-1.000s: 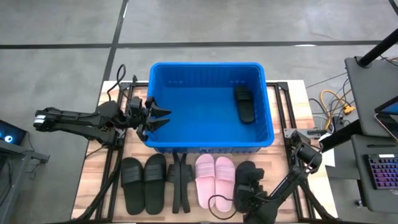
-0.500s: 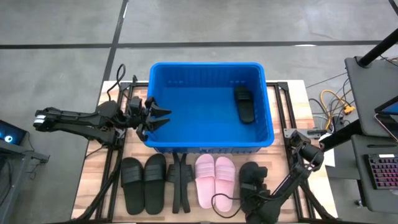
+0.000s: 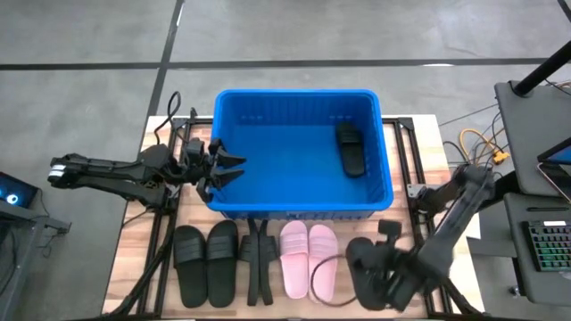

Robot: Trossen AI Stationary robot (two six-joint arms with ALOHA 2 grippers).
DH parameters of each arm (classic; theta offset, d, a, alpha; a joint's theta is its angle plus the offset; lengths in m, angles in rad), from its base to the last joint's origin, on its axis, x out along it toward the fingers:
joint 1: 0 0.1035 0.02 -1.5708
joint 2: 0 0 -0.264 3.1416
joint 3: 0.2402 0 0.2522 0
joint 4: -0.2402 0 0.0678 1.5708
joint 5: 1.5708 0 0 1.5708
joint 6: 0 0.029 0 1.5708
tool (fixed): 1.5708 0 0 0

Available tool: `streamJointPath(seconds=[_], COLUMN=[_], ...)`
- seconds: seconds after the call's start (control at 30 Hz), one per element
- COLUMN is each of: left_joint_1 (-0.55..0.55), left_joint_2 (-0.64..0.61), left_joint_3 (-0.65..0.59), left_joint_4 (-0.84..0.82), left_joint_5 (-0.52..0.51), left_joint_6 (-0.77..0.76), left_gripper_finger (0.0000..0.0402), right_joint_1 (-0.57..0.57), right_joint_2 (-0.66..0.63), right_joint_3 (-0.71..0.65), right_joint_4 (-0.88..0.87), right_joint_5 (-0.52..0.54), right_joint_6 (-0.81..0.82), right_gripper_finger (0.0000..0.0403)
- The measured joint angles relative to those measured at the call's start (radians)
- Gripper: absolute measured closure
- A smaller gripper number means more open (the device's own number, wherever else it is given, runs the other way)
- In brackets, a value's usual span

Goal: Pick and place slides into bin
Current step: Put the black slide into the blue bin

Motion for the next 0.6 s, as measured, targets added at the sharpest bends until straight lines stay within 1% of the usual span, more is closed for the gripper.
streamJointPath(seconds=[0.1, 0.23, 0.33, 0.4, 0.5, 0.6], left_joint_1=[0.0, 0.0, 0.0, 0.0, 0.0, 0.0], left_joint_2=[0.006, 0.009, 0.008, 0.008, 0.008, 0.01], left_joint_3=[0.001, 0.002, -0.002, -0.003, -0.001, 0.0], left_joint_4=[0.0, 0.001, 0.017, 0.016, 0.016, 0.018], left_joint_5=[0.0, 0.0, 0.0, 0.0, 0.0, 0.0], left_joint_6=[0.0, 0.001, 0.001, 0.001, 0.001, 0.001], left_gripper_finger=[0.0226, 0.0226, 0.0226, 0.0226, 0.0226, 0.0226], right_joint_1=[-0.02, -0.045, -0.067, -0.087, -0.132, -0.196], right_joint_2=[-0.103, -0.212, -0.272, -0.301, -0.335, -0.363], right_joint_3=[0.0, 0.0, 0.001, 0.001, 0.001, 0.002], right_joint_4=[0.039, 0.123, 0.175, 0.18, 0.178, 0.177], right_joint_5=[0.032, 0.16, 0.251, 0.298, 0.346, 0.371], right_joint_6=[0.024, -0.013, -0.09, -0.147, -0.237, -0.338], right_gripper_finger=[0.0393, 0.0394, 0.0394, 0.0394, 0.0392, 0.0392])
